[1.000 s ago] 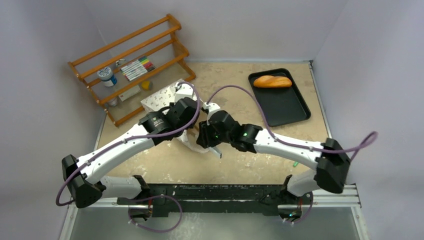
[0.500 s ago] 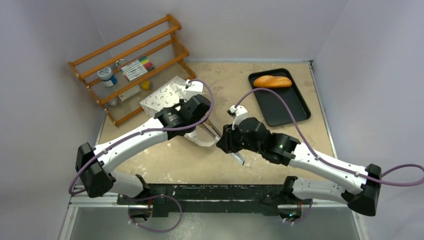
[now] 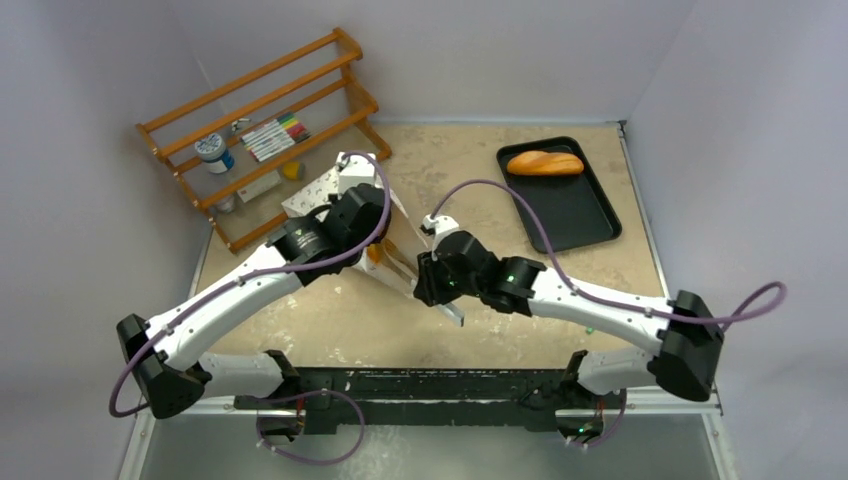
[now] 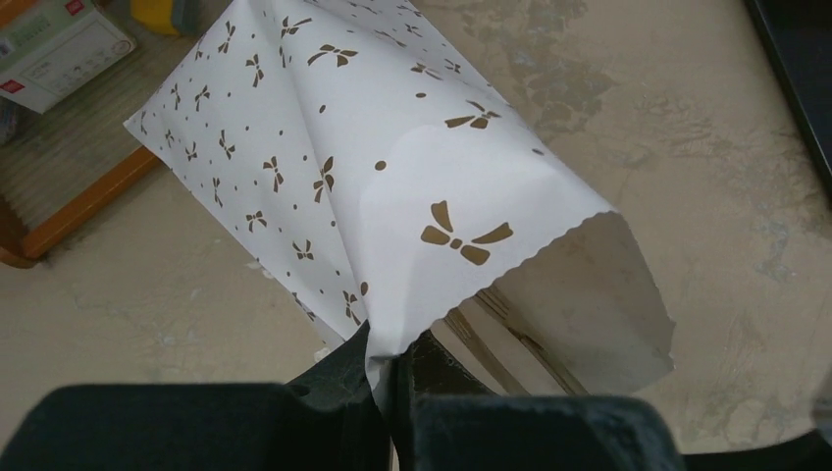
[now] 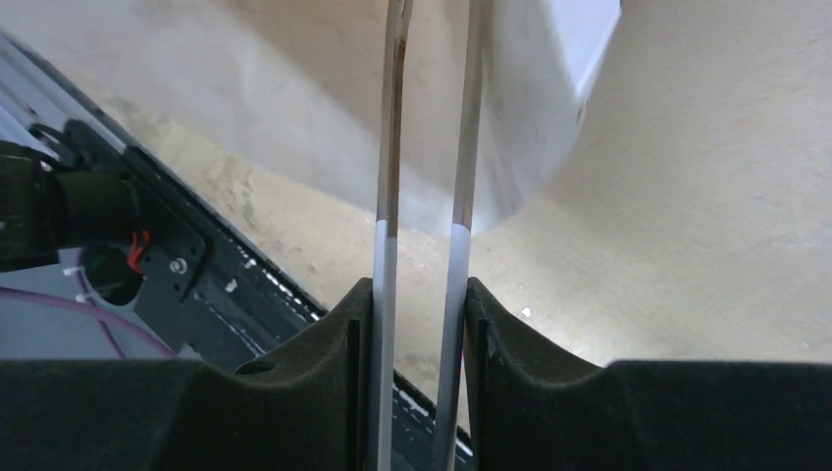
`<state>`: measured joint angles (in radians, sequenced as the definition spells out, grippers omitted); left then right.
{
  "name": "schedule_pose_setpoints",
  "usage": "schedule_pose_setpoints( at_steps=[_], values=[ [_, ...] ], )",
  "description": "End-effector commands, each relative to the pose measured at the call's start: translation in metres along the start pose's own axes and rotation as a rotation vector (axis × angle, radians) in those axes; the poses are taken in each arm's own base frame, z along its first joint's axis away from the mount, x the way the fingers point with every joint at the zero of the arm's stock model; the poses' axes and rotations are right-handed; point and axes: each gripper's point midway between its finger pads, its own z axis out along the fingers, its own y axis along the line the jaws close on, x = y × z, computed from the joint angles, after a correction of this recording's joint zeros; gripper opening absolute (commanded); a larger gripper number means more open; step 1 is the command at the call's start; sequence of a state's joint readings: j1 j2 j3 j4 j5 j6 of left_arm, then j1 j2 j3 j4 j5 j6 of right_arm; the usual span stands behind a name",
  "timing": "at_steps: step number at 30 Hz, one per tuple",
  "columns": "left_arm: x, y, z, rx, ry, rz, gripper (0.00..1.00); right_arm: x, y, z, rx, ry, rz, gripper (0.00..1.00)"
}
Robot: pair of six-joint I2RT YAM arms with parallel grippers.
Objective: Take the fake bread out of the paper bag
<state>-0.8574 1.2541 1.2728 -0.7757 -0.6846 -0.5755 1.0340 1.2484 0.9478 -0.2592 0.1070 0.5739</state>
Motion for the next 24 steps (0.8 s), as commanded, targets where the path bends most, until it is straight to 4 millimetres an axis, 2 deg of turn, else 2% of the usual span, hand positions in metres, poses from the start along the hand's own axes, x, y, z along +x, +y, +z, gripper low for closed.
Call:
schedule_pose_setpoints(
  at_steps=[1,9,12,17,19,24],
  values=[
    [-0.013,0.007,-0.015,0.036,-0.043,0.002,0.00,-0.027,0.033,0.014,-0.122,-0.067,-0.015,0.26],
    [0.005,0.014,-0.018,0.044,0.004,0.047,0.00,-0.030,0.045,0.027,-0.183,-0.088,0.000,0.38],
    [0.014,0.014,-0.016,0.049,0.023,0.047,0.00,-0.028,0.045,0.034,-0.182,-0.085,-0.004,0.39],
    [0.016,0.011,-0.016,0.066,0.028,0.044,0.00,-0.022,0.033,0.049,-0.119,-0.068,-0.012,0.42],
    [0.014,0.009,-0.016,0.072,0.027,0.043,0.00,-0.022,0.030,0.052,-0.105,-0.069,-0.011,0.46],
    [0.016,0.005,-0.014,0.083,0.037,0.047,0.00,-0.022,0.027,0.056,-0.089,-0.067,-0.007,0.47]
  ],
)
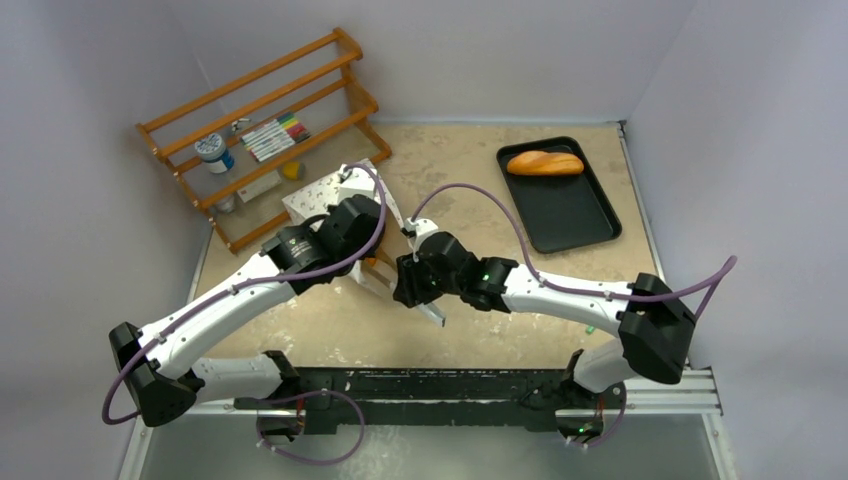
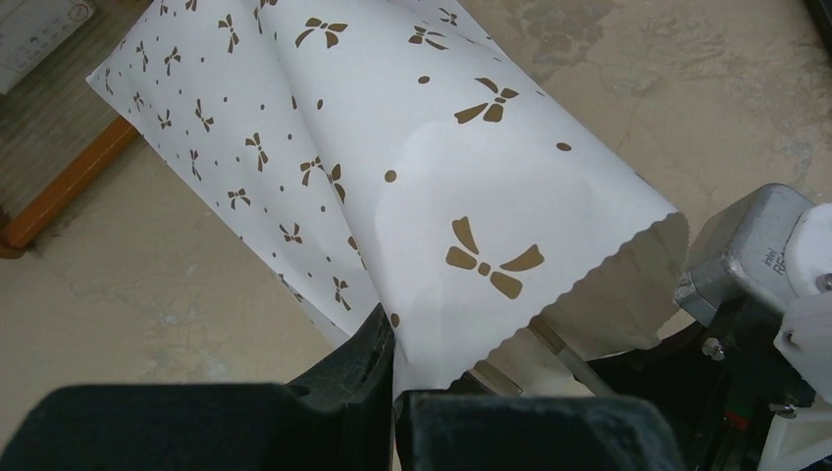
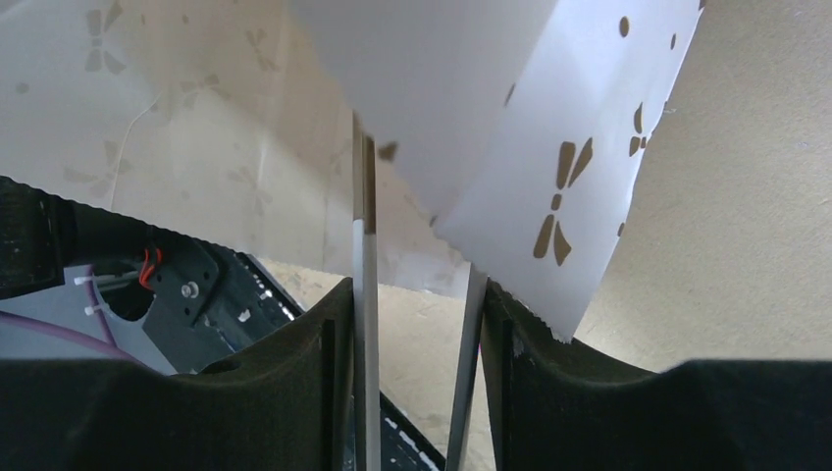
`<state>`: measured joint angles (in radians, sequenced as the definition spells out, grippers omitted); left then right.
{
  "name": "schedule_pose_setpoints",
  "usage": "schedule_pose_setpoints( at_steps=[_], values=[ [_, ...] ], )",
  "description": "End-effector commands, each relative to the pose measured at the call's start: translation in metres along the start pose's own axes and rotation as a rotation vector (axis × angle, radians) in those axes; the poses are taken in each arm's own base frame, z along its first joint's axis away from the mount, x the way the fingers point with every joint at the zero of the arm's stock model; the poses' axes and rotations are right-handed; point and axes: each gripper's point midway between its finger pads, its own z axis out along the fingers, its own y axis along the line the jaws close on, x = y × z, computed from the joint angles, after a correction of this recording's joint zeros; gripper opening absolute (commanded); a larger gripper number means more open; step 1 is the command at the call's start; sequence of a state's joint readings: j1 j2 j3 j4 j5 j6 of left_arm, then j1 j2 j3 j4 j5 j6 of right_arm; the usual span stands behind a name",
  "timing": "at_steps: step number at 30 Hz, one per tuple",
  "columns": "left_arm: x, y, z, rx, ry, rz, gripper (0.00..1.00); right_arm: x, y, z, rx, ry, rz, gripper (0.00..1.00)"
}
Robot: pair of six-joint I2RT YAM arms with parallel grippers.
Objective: Take the fake bread out of the paper bag
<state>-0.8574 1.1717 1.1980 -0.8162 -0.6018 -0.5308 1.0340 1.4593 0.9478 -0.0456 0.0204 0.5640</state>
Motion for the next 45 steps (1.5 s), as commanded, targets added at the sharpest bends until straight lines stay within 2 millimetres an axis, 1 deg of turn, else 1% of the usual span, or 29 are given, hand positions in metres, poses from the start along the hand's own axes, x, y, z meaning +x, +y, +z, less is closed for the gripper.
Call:
schedule_pose_setpoints(
  at_steps=[1,12,18,21,24,26,32,38,45],
  values=[
    [-0.009,-0.004,-0.002,0.026,-0.025,-0.014,0.00,-0.034,0.009,-0.003,-0.010,-0.110,-0.001,0.48],
    [-0.009,-0.001,-0.003,0.016,-0.027,-0.012,0.00,-0.034,0.001,-0.010,0.040,-0.107,0.002,0.49],
    [-0.009,-0.001,-0.001,0.007,-0.027,0.003,0.00,-0.039,-0.005,-0.017,0.073,-0.131,0.013,0.49],
    [-0.009,-0.001,-0.001,0.004,-0.028,0.008,0.00,-0.044,-0.005,-0.022,0.077,-0.152,0.015,0.49],
    [-0.010,-0.001,0.000,0.007,-0.028,0.009,0.00,-0.045,-0.004,-0.025,0.075,-0.154,0.012,0.49],
    [-0.011,-0.003,-0.001,0.016,-0.030,0.004,0.00,-0.043,-0.003,-0.023,0.066,-0.147,0.011,0.50],
    [-0.015,-0.007,-0.003,0.037,-0.036,-0.006,0.00,-0.038,0.005,-0.006,0.025,-0.104,-0.011,0.49],
    [-0.015,-0.013,-0.002,0.063,-0.034,-0.013,0.00,-0.034,0.011,0.004,-0.003,-0.073,-0.018,0.49],
    [-0.012,-0.017,-0.001,0.082,-0.027,-0.016,0.00,-0.047,0.016,0.013,0.001,-0.094,-0.038,0.49]
  ],
)
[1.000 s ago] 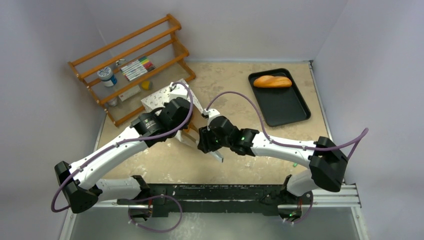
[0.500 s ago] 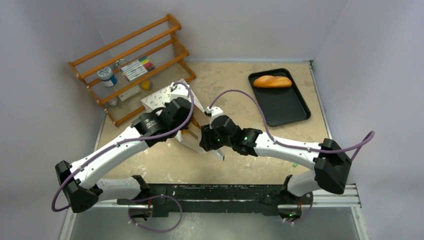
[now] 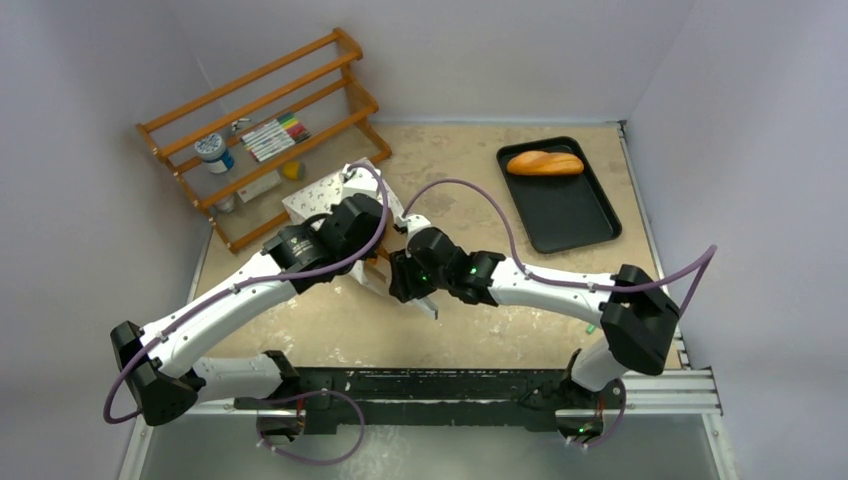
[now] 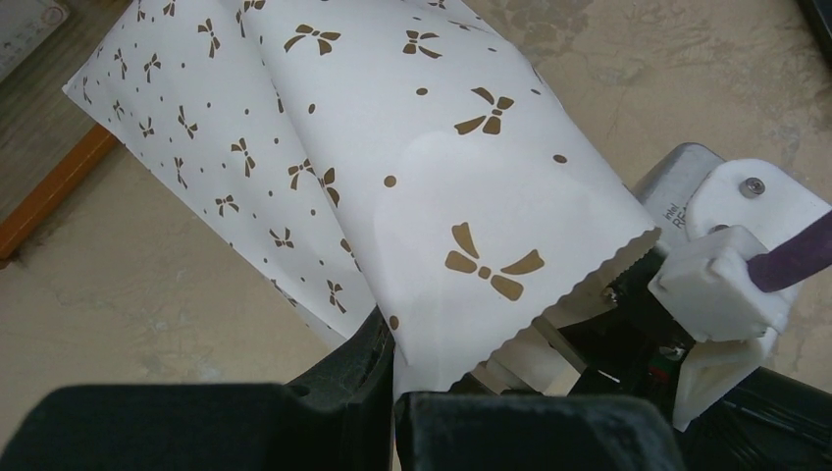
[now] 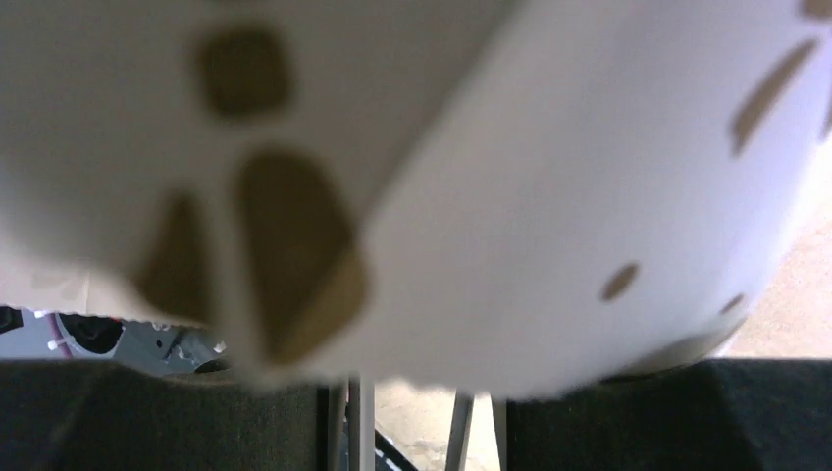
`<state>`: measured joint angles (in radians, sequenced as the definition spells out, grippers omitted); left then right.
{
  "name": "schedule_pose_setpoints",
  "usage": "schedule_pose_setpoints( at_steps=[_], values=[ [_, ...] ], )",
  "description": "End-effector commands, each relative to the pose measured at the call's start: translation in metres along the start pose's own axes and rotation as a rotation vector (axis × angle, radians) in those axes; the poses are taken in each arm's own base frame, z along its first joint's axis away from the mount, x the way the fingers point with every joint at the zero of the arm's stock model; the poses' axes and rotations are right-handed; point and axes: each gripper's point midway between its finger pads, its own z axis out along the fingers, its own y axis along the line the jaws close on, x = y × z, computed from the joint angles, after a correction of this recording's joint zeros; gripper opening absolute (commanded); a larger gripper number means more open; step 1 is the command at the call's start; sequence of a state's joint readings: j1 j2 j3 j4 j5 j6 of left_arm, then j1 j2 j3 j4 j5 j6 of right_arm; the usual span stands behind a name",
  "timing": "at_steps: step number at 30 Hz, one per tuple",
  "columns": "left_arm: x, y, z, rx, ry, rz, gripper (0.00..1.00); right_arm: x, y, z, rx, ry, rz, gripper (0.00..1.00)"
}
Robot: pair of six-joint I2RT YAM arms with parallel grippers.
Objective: Take the fake bread out of the paper bag
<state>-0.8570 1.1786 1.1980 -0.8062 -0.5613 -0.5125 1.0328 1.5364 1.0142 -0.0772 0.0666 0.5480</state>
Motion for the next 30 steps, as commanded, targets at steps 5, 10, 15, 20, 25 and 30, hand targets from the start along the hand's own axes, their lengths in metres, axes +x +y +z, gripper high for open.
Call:
schedule_pose_setpoints(
  at_steps=[5,10,15,20,25,30],
  values=[
    [-0.015,-0.012,-0.003,0.063,-0.044,-0.040,0.00,-0.048,0.022,0.006,-0.044,-0.109,-0.032,0.49],
    [-0.015,-0.013,-0.006,0.076,-0.047,-0.050,0.00,-0.055,0.016,0.014,0.004,-0.123,-0.041,0.49],
    [-0.014,-0.012,-0.008,0.086,-0.045,-0.054,0.00,-0.063,0.016,0.020,0.003,-0.145,-0.038,0.50],
    [-0.015,-0.014,-0.012,0.107,-0.050,-0.065,0.00,-0.061,0.022,0.035,-0.023,-0.124,-0.045,0.50],
    [-0.013,-0.015,-0.014,0.120,-0.049,-0.074,0.00,-0.062,0.025,0.046,-0.033,-0.114,-0.049,0.50],
    [-0.016,-0.013,-0.017,0.121,-0.059,-0.079,0.00,-0.064,0.029,0.055,-0.054,-0.105,-0.053,0.27]
  ],
)
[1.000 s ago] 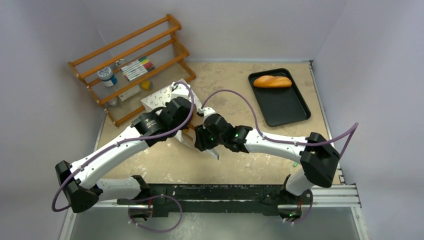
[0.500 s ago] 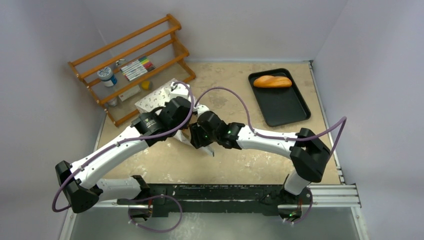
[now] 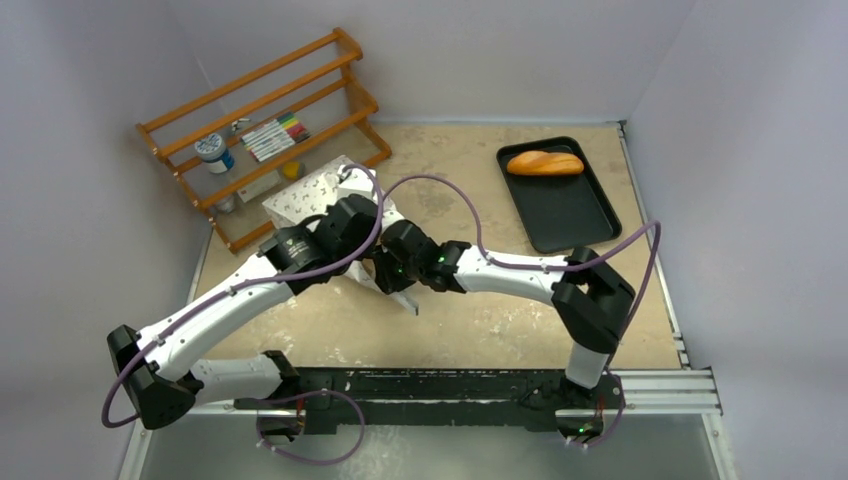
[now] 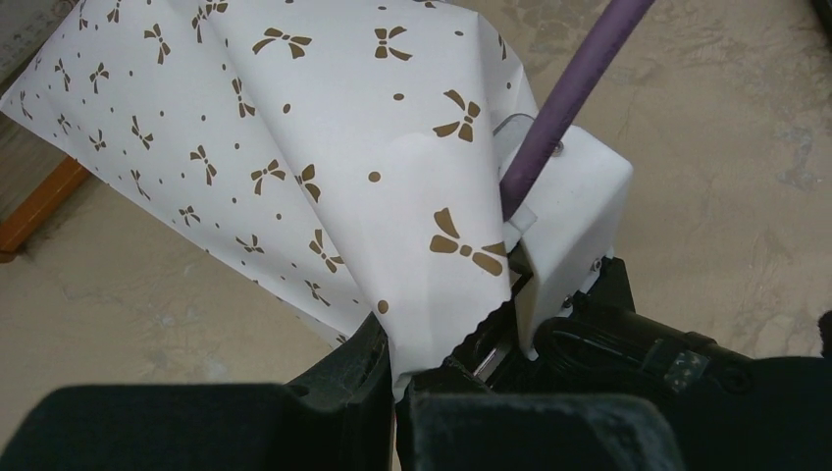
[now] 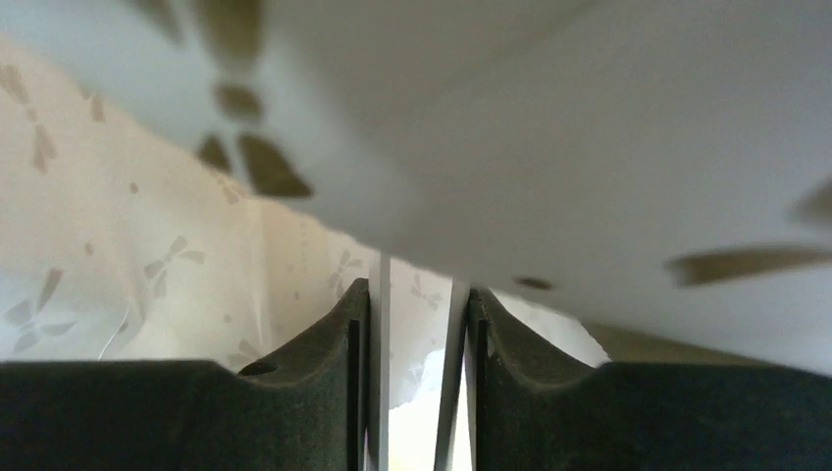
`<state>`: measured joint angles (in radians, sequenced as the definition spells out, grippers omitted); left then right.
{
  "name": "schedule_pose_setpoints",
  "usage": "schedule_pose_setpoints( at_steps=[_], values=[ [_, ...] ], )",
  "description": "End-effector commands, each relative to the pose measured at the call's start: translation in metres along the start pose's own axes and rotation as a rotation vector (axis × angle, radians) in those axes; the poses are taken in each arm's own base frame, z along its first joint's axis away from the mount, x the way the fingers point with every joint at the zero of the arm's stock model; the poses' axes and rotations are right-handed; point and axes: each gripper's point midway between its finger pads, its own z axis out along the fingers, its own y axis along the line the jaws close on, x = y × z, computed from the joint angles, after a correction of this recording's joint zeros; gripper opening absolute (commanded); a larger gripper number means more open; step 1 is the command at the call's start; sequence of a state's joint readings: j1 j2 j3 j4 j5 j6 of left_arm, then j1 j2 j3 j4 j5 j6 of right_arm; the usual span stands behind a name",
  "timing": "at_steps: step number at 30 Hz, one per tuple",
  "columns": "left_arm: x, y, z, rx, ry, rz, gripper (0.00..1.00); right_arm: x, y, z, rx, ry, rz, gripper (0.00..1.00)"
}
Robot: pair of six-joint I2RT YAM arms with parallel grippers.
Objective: Take the fake bread out of the paper bag
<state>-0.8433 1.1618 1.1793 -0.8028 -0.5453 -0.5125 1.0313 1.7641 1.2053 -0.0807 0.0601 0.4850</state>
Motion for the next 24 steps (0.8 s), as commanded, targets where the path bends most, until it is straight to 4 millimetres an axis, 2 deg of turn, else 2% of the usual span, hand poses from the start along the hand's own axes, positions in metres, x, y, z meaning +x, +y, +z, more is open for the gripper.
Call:
schedule_pose_setpoints(
  at_steps=[1,3,4,12,14,24],
  values=[
    [-0.019,-0.016,-0.018,0.113,-0.065,-0.070,0.00,-0.053,0.017,0.002,-0.070,-0.147,0.008,0.19],
    [-0.019,-0.013,-0.018,0.099,-0.064,-0.067,0.00,-0.055,0.018,-0.003,-0.075,-0.154,0.004,0.04],
    [-0.018,-0.012,-0.017,0.092,-0.061,-0.065,0.00,-0.056,0.017,-0.007,-0.075,-0.162,0.002,0.00],
    [-0.018,-0.007,-0.011,0.037,-0.050,-0.056,0.00,-0.062,0.014,-0.053,-0.077,-0.225,-0.002,0.00],
    [-0.019,-0.006,-0.010,0.023,-0.050,-0.055,0.00,-0.066,0.013,-0.071,-0.085,-0.252,0.004,0.00],
    [-0.023,-0.007,0.001,-0.029,-0.040,-0.035,0.00,-0.056,-0.002,-0.130,-0.070,-0.308,0.042,0.00]
  ],
)
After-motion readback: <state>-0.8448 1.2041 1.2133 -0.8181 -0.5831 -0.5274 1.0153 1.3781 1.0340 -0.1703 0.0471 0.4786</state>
